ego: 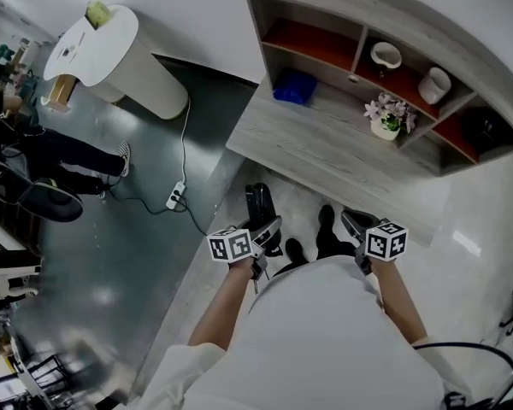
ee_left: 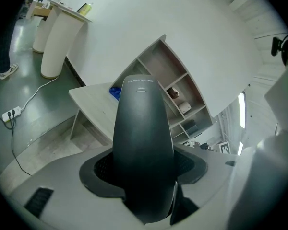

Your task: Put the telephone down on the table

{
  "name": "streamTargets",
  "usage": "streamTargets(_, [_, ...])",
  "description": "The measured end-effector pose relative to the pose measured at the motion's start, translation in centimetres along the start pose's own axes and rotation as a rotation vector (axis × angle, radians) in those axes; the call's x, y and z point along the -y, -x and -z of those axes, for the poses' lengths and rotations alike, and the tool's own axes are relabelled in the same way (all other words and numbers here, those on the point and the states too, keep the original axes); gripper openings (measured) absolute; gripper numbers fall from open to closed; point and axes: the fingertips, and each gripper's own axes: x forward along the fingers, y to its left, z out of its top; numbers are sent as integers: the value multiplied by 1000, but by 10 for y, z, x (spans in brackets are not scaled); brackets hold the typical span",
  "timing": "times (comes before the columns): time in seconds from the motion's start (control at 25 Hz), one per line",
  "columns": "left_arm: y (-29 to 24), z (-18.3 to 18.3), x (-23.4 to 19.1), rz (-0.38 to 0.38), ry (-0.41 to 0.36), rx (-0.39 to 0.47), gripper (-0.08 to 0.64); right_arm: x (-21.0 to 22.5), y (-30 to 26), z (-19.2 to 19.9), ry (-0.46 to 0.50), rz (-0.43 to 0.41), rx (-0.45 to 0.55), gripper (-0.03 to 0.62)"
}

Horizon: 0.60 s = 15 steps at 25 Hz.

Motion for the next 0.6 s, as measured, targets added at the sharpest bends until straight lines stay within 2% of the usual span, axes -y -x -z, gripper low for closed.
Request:
streamTargets(0.28, [-54,-36,-4,-64,-62,-45,293,31,-17,-45,-7,-31,-21,20])
streamTargets(0.6, [-138,-64,-26,-185,-213,-197,293,79,-26,-74,-51,-43,-53,20])
